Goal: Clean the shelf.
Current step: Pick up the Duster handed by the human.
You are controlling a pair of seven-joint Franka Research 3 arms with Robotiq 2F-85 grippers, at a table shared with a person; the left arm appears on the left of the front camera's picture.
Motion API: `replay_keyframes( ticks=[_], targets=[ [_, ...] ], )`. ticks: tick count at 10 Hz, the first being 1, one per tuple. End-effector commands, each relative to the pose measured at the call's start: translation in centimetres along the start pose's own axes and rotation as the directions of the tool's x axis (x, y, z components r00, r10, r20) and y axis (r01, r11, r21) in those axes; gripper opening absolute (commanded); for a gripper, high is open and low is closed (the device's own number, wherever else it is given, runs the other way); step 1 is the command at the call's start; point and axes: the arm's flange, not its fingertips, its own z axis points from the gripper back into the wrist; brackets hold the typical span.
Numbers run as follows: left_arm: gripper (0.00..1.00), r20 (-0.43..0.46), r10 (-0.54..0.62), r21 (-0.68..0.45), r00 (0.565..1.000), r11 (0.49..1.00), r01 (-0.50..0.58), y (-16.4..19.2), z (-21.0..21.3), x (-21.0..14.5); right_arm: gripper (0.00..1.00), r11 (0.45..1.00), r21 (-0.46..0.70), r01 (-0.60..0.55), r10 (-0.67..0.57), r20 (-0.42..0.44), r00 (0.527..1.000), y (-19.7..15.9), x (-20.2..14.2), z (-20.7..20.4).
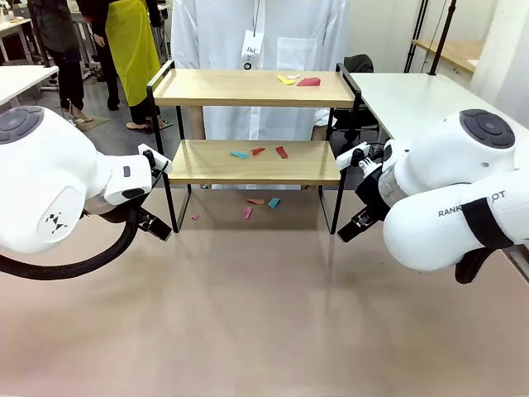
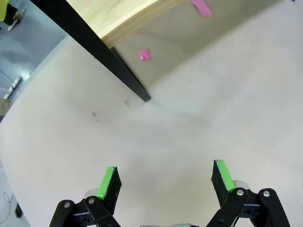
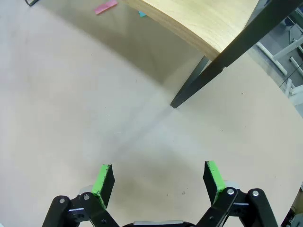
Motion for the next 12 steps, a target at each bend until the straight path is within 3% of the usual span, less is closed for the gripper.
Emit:
replay_keyframes(
  ticks=[1,3,6,8,11,12],
  targets=[
    [1.0,0.011,0.001,-0.07,1.0,0.998,0.0,0.4,1.3,0.8,1.0,1.0,0.0,0.0,0.0,0.0,1.0,0.0,0.0,0.0],
    [1.0,0.072,-0.001,-0.081,0.997,0.997,0.007,2.0,5.7,2.0,1.0,1.0,0.001,0.025,-0.025,0.11,0.994,-2.1,1.2,4.4],
    [1.0,0.1,-0.042,-0.196,0.994,0.979,0.061,5.3,10.5,2.4,1.0,0.996,0.064,0.059,-0.074,0.264,0.962,-7.3,-0.7,12.0],
    [1.0,0.1,-0.154,-0.297,0.983,0.938,0.177,8.2,13.3,2.0,1.0,0.994,0.105,-0.03,-0.008,0.342,0.94,-11.4,-3.2,15.5],
    [1.0,0.248,-0.283,-0.487,0.927,0.79,0.372,14.3,14.4,0.1,1.0,0.979,0.164,-0.117,0.042,0.399,0.916,-18.8,-6.3,16.1],
    [1.0,0.296,-0.274,-0.466,0.915,0.795,0.389,16.1,14.1,-0.5,1.0,0.974,0.171,-0.151,0.069,0.411,0.909,-21.2,-7.0,15.2]
  ],
)
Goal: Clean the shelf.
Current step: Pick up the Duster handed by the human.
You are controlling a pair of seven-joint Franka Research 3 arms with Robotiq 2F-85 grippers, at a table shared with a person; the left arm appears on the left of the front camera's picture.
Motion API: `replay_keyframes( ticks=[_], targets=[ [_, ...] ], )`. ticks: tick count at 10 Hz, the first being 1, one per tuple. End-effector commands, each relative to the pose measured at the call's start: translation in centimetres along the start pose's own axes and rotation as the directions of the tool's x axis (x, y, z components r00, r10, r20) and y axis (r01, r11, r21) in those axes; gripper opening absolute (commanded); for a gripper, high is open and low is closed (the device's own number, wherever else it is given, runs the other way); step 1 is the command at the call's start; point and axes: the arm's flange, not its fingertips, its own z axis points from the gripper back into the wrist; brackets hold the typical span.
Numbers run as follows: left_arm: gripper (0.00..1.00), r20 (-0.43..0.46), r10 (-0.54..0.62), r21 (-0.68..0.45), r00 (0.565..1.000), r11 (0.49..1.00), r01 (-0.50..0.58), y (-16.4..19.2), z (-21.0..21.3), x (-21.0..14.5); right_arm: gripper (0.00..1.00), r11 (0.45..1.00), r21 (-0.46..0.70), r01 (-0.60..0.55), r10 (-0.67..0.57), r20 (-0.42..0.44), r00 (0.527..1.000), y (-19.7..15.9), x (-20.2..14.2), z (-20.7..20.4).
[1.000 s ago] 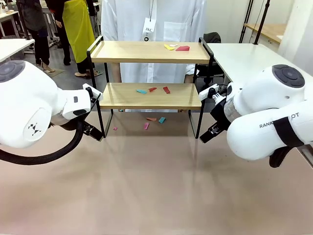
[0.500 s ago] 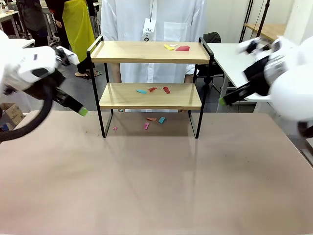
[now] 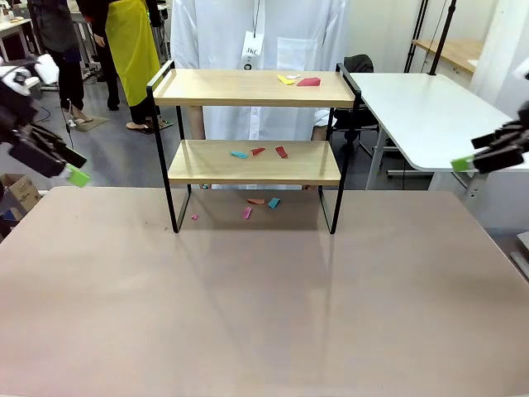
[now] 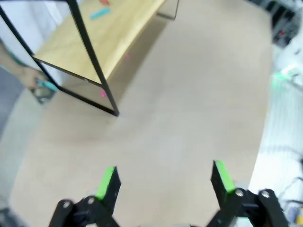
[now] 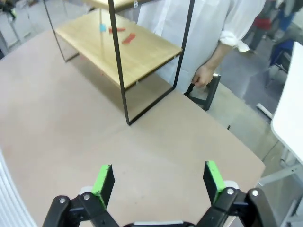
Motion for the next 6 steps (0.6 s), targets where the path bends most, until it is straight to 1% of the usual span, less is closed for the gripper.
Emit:
replay_keyframes(
  ticks=[1,2,3,4,5,6],
  targets=[
    [1.0,0.049,-0.062,-0.043,0.997,0.997,0.064,3.1,0.0,-1.3,1.0,0.998,0.047,-0.041,0.04,0.028,0.999,-4.2,-0.7,-1.6],
    [1.0,0.065,-0.084,-0.015,0.994,0.996,0.086,3.3,-0.3,-1.7,1.0,0.997,0.043,-0.062,0.061,0.043,0.997,-5.3,-1.4,-2.3],
    [1.0,0.093,-0.094,0.007,0.991,0.996,0.093,3.4,-0.6,-2.1,1.0,0.991,0.028,-0.132,0.129,0.087,0.988,-5.7,-2.2,-2.9],
    [1.0,0.049,-0.062,-0.015,0.997,0.998,0.063,2.4,0.7,-2.1,1.0,0.989,0.027,-0.143,0.14,0.087,0.986,-4.5,-2.2,-3.1],
    [1.0,0.049,-0.062,-0.015,0.997,0.998,0.063,2.4,0.7,-2.1,1.0,0.997,0.026,-0.069,0.069,0.027,0.997,-4.5,-2.5,-1.0],
    [1.0,0.049,-0.062,-0.015,0.997,0.998,0.063,2.4,0.7,-2.1,1.0,0.997,0.026,-0.069,0.069,0.027,0.997,-4.5,-2.5,-1.0]
  ],
)
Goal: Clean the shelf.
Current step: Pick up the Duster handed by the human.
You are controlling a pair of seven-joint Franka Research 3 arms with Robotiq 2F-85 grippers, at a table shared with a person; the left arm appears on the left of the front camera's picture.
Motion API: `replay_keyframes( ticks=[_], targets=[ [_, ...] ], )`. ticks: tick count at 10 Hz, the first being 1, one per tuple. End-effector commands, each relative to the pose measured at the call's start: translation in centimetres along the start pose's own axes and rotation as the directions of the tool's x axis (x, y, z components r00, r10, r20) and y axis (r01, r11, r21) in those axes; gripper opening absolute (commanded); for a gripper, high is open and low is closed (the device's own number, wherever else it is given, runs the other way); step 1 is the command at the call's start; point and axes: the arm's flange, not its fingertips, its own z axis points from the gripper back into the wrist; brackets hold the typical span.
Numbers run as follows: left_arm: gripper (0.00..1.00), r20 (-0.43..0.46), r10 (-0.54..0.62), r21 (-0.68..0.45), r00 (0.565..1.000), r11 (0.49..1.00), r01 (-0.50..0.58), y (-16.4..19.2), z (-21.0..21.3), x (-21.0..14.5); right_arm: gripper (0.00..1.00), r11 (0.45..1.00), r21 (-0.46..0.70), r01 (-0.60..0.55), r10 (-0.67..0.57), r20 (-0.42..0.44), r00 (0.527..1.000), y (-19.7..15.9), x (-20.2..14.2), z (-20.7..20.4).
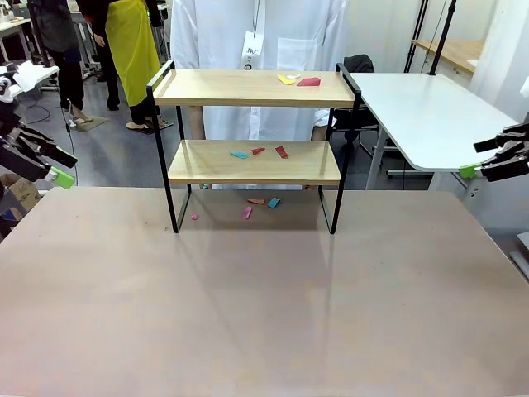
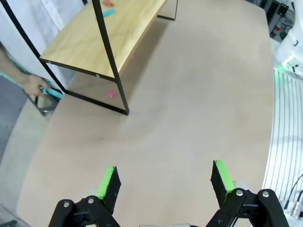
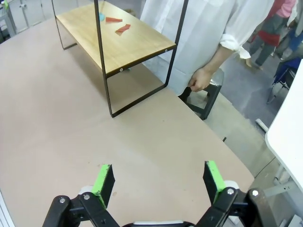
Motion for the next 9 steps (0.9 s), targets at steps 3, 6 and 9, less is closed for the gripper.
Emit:
replay_keyframes(
  ticks=[3,6,9],
  targets=[
    [1.0,-0.008,0.001,0.0,1.0,1.0,-0.001,-0.2,0.1,0.1,1.0,1.0,-0.005,0.012,-0.012,-0.004,1.0,0.0,-0.1,0.3],
    [1.0,0.167,-0.001,-0.087,0.986,0.996,0.016,4.4,1.6,-3.1,1.0,0.984,0.159,0.077,-0.093,0.096,0.991,-7.1,-3.3,0.0],
    [1.0,0.344,-0.117,-0.066,0.932,0.987,0.149,8.0,1.7,-6.0,1.0,0.97,0.228,0.083,-0.125,0.173,0.977,-10.4,-4.9,-1.4]
  ],
)
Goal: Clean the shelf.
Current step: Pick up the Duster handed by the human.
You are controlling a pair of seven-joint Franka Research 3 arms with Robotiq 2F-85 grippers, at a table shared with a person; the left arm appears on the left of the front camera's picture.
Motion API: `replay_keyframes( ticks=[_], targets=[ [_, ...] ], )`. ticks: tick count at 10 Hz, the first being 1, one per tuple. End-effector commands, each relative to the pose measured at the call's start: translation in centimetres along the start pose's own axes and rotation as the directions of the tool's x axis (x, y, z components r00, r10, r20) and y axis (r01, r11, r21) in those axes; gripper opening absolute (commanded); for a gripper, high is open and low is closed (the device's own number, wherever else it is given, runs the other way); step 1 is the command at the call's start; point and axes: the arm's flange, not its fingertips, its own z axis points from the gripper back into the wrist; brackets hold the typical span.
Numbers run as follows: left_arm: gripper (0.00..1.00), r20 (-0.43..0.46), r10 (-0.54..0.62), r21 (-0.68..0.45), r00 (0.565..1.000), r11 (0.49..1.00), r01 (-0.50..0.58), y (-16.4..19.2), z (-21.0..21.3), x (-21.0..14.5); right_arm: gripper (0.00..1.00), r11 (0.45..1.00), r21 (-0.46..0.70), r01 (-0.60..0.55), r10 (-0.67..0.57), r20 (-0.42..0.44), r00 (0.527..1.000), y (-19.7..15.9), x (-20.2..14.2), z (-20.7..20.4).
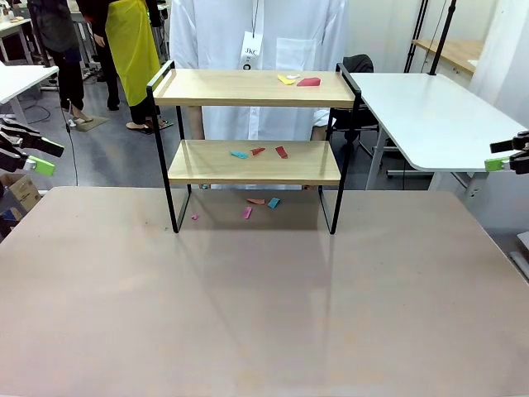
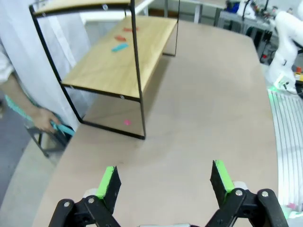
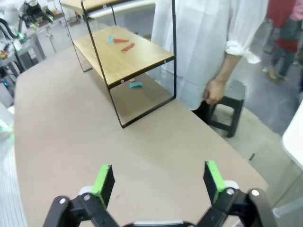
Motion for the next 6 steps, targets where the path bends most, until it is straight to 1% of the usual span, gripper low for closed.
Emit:
replay_keyframes(
  ticks=[1,2,3,4,5,6],
  targets=[
    [1.0,0.129,-0.09,-0.032,0.988,0.995,0.095,3.2,0.5,-1.9,1.0,0.999,0.035,-0.014,0.013,0.027,1.0,-4.1,-0.7,-1.8],
    [1.0,0.167,-0.1,-0.039,0.981,0.993,0.108,3.9,0.9,-2.6,1.0,0.999,0.033,-0.026,0.025,0.036,0.999,-5.2,-1.2,-2.1],
    [1.0,0.2,-0.121,-0.023,0.972,0.991,0.128,4.9,1.0,-3.4,1.0,0.999,0.036,-0.04,0.038,0.047,0.998,-6.6,-1.9,-2.2],
    [1.0,0.222,-0.136,-0.029,0.965,0.989,0.146,5.5,1.0,-3.8,1.0,0.997,0.035,-0.069,0.067,0.061,0.996,-7.6,-2.5,-2.0],
    [1.0,0.263,-0.152,-0.026,0.953,0.986,0.165,6.2,0.9,-4.2,1.0,0.995,0.035,-0.091,0.089,0.078,0.993,-8.4,-3.2,-1.8],
    [1.0,0.29,-0.145,-0.04,0.946,0.986,0.164,6.9,0.9,-4.6,1.0,0.995,0.041,-0.095,0.091,0.087,0.992,-9.3,-3.8,-1.7]
  ],
)
